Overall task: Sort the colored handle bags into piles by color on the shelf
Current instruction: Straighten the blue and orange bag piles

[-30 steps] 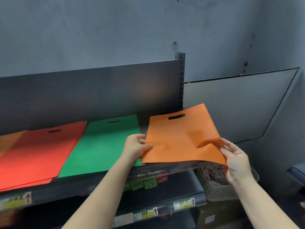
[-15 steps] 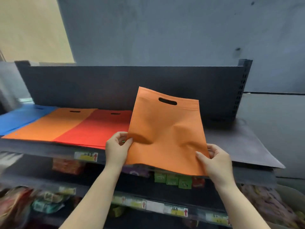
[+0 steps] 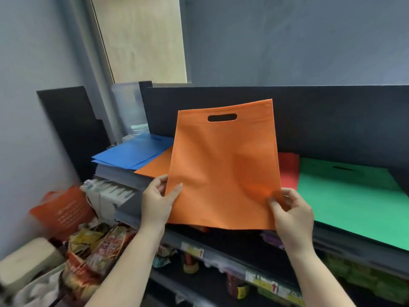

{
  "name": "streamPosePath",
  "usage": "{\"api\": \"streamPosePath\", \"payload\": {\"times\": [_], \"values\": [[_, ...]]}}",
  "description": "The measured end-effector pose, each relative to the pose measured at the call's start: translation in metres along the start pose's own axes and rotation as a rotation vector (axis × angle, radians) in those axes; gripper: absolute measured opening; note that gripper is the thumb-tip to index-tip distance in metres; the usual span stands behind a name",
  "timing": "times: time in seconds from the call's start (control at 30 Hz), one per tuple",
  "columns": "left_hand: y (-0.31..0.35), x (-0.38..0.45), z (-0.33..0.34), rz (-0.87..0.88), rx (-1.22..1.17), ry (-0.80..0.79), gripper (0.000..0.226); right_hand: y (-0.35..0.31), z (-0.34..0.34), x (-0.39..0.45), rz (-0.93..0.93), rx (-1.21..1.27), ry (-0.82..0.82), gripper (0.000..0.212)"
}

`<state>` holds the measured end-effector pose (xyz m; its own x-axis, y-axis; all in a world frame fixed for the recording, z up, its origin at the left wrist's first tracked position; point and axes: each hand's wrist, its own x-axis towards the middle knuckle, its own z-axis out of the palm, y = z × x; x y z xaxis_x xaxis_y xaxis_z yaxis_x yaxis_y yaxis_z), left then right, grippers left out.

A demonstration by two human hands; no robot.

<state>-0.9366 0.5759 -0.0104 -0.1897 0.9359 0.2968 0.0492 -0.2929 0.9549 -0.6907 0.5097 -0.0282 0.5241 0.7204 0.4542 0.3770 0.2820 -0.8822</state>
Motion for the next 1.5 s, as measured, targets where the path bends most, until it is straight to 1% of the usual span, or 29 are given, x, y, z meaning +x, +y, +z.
{"api": "streamPosePath", "payload": {"times": [0.07,0.17,0.3,0.37,0.53,0.57,0.67,0.73,0.8,0.9,1.03,1.07,1.1,1.17,1.2,1.27,1.3,1.5], "values": [[-0.011,0.015,-0.024,-0.014,0.024,-0.037,0.029,-0.001,0.031,-0.003,-0.006,0.031,0.012,0.032],[-0.024,0.038,-0.052,0.001,0.124,-0.050,0.036,0.001,0.072,-0.002,0.011,0.076,-0.003,0.027],[-0.037,0.077,-0.072,0.035,0.197,-0.013,0.032,0.003,0.118,0.013,-0.002,0.041,-0.076,0.027],[-0.041,0.097,-0.077,0.057,0.248,0.012,0.030,0.003,0.136,0.025,-0.030,0.000,-0.113,0.026],[-0.054,0.161,-0.082,0.119,0.369,0.065,0.034,0.009,0.181,0.058,-0.053,-0.121,-0.178,0.018],[-0.057,0.172,-0.083,0.124,0.387,0.068,0.034,0.010,0.189,0.063,-0.059,-0.153,-0.189,0.018],[-0.070,0.202,-0.083,0.121,0.441,0.046,0.034,0.015,0.206,0.076,-0.091,-0.313,-0.212,0.007],[-0.079,0.215,-0.082,0.123,0.496,0.025,0.033,0.018,0.214,0.080,-0.106,-0.446,-0.215,0.018],[-0.087,0.225,-0.081,0.118,0.568,-0.004,0.035,0.019,0.219,0.082,-0.092,-0.539,-0.237,0.025],[-0.098,0.236,-0.079,0.110,0.664,-0.074,0.043,0.020,0.224,0.082,-0.035,-0.659,-0.275,0.032],[-0.110,0.244,-0.075,0.085,0.762,-0.191,0.050,0.019,0.225,0.082,0.031,-0.770,-0.252,0.044],[-0.113,0.245,-0.075,0.084,0.773,-0.214,0.051,0.018,0.225,0.081,0.056,-0.783,-0.252,0.045],[-0.114,0.246,-0.076,0.088,0.776,-0.235,0.052,0.019,0.226,0.081,0.079,-0.793,-0.253,0.039],[-0.117,0.249,-0.079,0.105,0.779,-0.284,0.055,0.018,0.227,0.081,0.124,-0.831,-0.249,0.018],[-0.118,0.250,-0.080,0.112,0.786,-0.310,0.056,0.017,0.227,0.080,0.132,-0.850,-0.253,0.020],[-0.119,0.253,-0.081,0.119,0.804,-0.361,0.058,0.015,0.228,0.078,0.117,-0.877,-0.269,0.044],[-0.120,0.255,-0.081,0.124,0.814,-0.387,0.059,0.015,0.229,0.078,0.098,-0.884,-0.265,0.049],[-0.118,0.261,-0.080,0.161,0.862,-0.508,0.061,0.013,0.227,0.077,0.073,-0.904,-0.215,0.037]]}}
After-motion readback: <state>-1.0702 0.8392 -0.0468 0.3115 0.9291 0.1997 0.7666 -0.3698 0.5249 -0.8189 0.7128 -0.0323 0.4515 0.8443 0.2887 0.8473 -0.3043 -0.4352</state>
